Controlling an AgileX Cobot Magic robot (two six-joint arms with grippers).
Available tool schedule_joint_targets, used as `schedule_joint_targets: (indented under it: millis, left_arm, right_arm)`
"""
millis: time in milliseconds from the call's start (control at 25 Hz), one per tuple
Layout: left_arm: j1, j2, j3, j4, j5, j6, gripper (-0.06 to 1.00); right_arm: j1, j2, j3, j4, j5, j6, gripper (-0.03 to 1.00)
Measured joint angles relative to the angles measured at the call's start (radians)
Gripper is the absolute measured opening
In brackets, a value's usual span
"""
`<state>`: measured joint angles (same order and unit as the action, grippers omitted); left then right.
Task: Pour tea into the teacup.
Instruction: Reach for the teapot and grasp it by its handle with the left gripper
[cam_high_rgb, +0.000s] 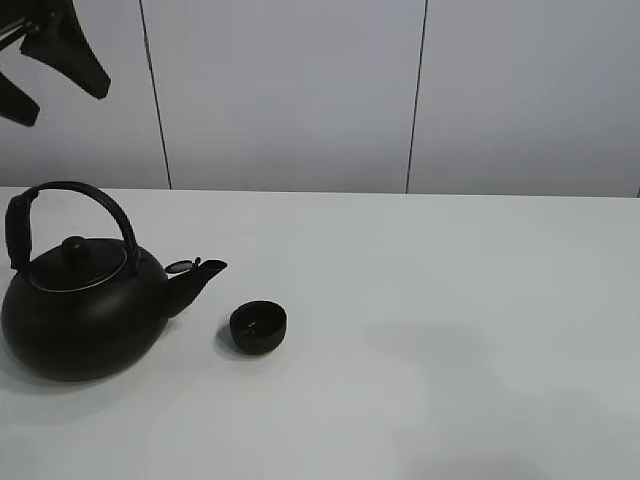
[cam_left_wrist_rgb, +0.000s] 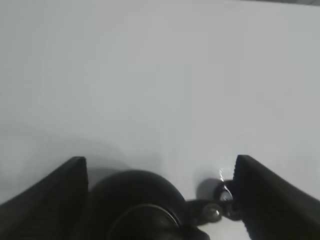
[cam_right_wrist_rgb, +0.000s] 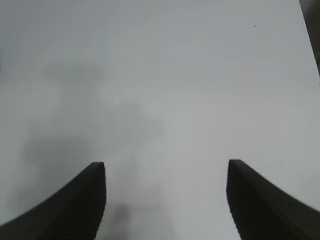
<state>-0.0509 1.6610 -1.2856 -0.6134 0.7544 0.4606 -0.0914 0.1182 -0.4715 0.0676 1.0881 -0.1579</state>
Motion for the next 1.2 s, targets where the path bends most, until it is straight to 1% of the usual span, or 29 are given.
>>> schedule_joint_targets:
  millis: [80,160,320,440,560,640,760,880,1000,1040,1120,1200]
  left_arm:
    - [0.008,-0.025,0.000,-0.001,-0.069,0.066,0.57]
    - [0.019,-0.055,0.000,-0.002,-0.135,0.112,0.57]
    - [0.033,-0.143,0.000,-0.003,-0.243,0.140,0.57]
    - [0.033,-0.224,0.000,-0.008,-0.260,0.149,0.57]
    - [0.033,-0.298,0.000,-0.005,-0.240,0.189,0.57]
    - [0.030,-0.352,0.023,0.002,-0.241,0.201,0.57]
    - [0.014,-0.442,0.089,0.025,-0.311,0.206,0.57]
    - [-0.011,-0.540,0.181,0.087,-0.418,0.195,0.57]
    - [-0.042,-0.637,0.311,0.180,-0.547,0.144,0.57]
    - [-0.053,-0.668,0.364,0.214,-0.592,0.110,0.57]
    - [-0.067,-0.717,0.465,0.315,-0.666,0.013,0.57]
    - [-0.078,-0.753,0.570,0.423,-0.706,-0.126,0.55]
  right_arm:
    - [0.000,0.000,0.000,0.000,0.000,0.000,0.47]
    - [0.000,0.000,0.000,0.000,0.000,0.000,0.47]
    - [0.000,0.000,0.000,0.000,0.000,0.000,0.47]
    - [0.000,0.000,0.000,0.000,-0.002,0.000,0.47]
    - [0.000,0.000,0.000,0.000,-0.004,0.001,0.47]
    - [0.000,0.000,0.000,0.000,-0.005,0.001,0.47]
    - [0.000,0.000,0.000,0.000,-0.005,0.001,0.47]
    - [0.000,0.000,0.000,0.000,-0.005,0.001,0.47]
    - [0.000,0.000,0.000,0.000,-0.005,0.001,0.47]
    - [0.000,0.000,0.000,0.000,-0.005,0.001,0.47]
    - [0.000,0.000,0.000,0.000,-0.005,0.001,0.47]
    - [0.000,0.000,0.000,0.000,-0.005,0.001,0.47]
